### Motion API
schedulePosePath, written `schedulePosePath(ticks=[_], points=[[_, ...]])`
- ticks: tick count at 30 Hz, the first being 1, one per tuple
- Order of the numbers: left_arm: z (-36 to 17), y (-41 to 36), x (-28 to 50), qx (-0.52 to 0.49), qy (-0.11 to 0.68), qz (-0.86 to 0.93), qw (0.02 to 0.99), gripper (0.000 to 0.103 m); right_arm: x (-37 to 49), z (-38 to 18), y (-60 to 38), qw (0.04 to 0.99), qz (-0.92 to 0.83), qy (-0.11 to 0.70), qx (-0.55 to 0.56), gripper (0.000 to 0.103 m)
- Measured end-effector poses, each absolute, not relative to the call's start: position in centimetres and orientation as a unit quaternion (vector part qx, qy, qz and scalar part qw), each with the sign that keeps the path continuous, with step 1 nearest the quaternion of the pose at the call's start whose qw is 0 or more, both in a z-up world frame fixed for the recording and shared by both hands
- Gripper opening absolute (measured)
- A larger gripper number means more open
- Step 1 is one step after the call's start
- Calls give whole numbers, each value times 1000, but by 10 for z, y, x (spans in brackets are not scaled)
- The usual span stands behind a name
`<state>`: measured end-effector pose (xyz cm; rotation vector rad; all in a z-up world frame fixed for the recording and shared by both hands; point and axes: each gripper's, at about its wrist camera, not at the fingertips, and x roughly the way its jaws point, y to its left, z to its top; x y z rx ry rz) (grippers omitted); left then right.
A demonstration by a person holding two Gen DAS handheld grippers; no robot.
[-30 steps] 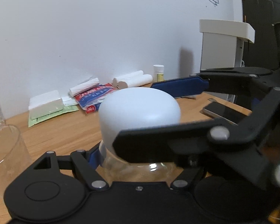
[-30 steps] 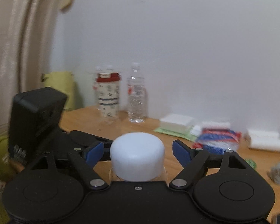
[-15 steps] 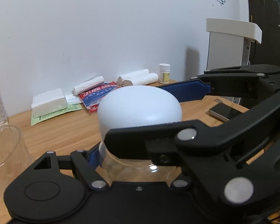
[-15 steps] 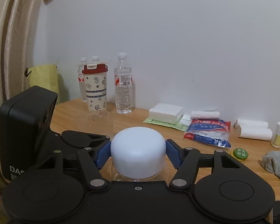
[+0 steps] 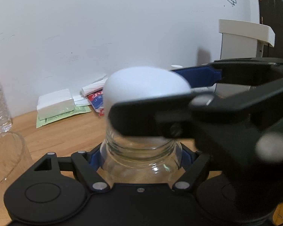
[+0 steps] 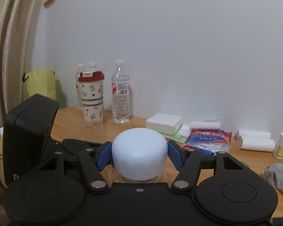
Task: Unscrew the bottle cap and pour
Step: 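Lift the white cap up off the jar mouth with the right gripper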
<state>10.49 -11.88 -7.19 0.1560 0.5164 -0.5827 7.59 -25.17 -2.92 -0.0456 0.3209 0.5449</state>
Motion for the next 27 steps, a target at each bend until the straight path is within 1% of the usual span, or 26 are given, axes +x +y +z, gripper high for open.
schedulePosePath(ticks=[14, 19, 27], points=[[-70, -118, 116, 73, 257, -273, 924, 79, 76, -10, -266, 965, 230, 128, -24, 69], [-69, -117, 118, 70, 259, -270, 925, 79, 74, -13, -277, 970, 206, 131, -20, 69], [-72, -113, 125, 66, 262, -276, 922, 79, 73, -33, -296, 974, 155, 161, -16, 69]])
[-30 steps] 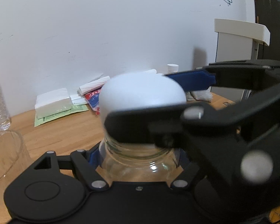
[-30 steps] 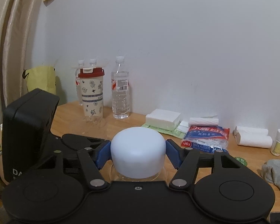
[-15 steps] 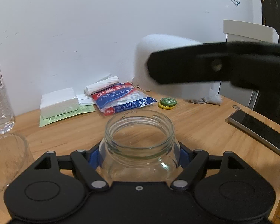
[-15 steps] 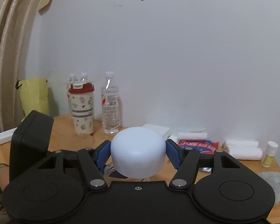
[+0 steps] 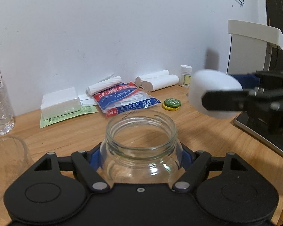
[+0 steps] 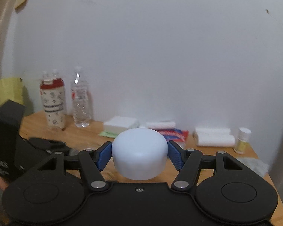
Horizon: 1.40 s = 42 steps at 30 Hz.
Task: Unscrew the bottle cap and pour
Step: 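Lift the white cap up off the jar mouth with the right gripper, then lower the white cap onto the table and open the right gripper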
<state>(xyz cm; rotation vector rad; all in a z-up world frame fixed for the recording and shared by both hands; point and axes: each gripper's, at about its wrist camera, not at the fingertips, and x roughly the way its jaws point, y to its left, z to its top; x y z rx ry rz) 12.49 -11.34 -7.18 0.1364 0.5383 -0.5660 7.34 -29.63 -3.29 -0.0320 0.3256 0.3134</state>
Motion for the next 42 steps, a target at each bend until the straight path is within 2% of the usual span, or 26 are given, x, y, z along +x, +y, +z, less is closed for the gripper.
schedulePosePath(ticks=[12, 42], points=[[-73, -114, 128, 63, 275, -270, 921, 79, 79, -70, -312, 967, 102, 234, -5, 69], [-73, -116, 127, 72, 283, -263, 920, 80, 82, -100, -321, 955, 101, 277, 20, 69]])
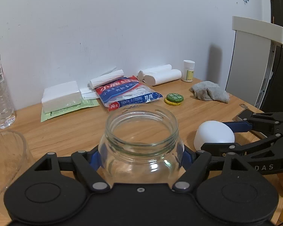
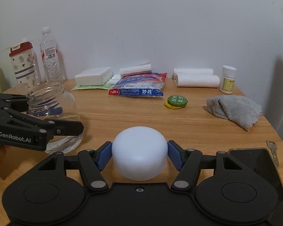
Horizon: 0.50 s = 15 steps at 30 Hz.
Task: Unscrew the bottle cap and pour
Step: 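Lower the white cap onto the table and open the right gripper, then open the left gripper to release the glass jar on the table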
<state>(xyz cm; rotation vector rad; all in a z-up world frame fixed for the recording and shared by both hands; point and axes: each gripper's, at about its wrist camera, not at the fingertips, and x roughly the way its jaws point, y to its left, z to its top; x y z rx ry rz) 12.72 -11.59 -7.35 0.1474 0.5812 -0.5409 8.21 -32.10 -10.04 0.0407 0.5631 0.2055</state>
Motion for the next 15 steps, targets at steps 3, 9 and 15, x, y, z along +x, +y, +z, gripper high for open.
schedulePosePath(ticks=[3, 9, 15], points=[[-75, -116, 129, 69, 292, -262, 917, 80, 81, -101, -320, 956, 101, 276, 14, 69], [-75, -115, 126, 66, 291, -261, 918, 93, 81, -101, -319, 957, 97, 272, 17, 70], [-72, -114, 122, 62, 282, -264, 920, 101, 80, -100, -318, 959, 89, 267, 24, 90]])
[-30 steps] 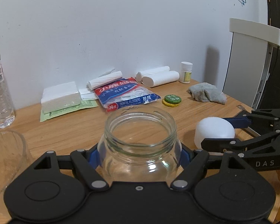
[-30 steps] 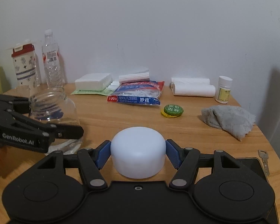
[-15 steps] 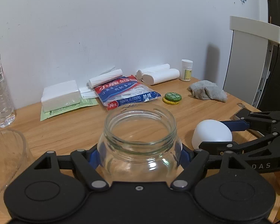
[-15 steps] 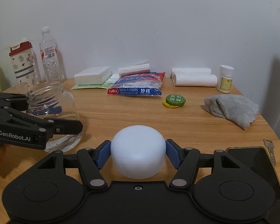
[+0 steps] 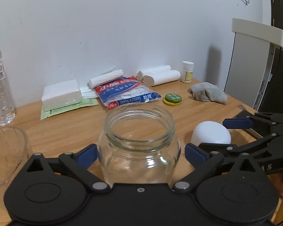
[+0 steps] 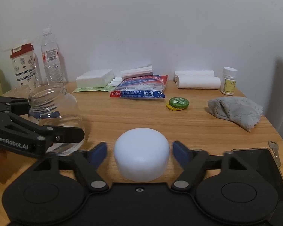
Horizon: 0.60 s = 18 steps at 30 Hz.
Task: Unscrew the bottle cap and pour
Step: 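Open the left gripper to release the glass jar on the table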
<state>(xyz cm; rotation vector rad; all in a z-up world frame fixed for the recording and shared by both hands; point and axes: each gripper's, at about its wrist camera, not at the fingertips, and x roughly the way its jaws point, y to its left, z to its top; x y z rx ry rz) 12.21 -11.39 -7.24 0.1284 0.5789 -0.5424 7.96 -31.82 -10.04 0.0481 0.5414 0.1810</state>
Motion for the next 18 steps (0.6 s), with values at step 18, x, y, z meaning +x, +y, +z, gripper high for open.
schedulePosePath(ticks=[18], points=[[-63, -120, 107, 98, 292, -243, 920, 103, 73, -98, -316, 965, 62, 253, 9, 96]])
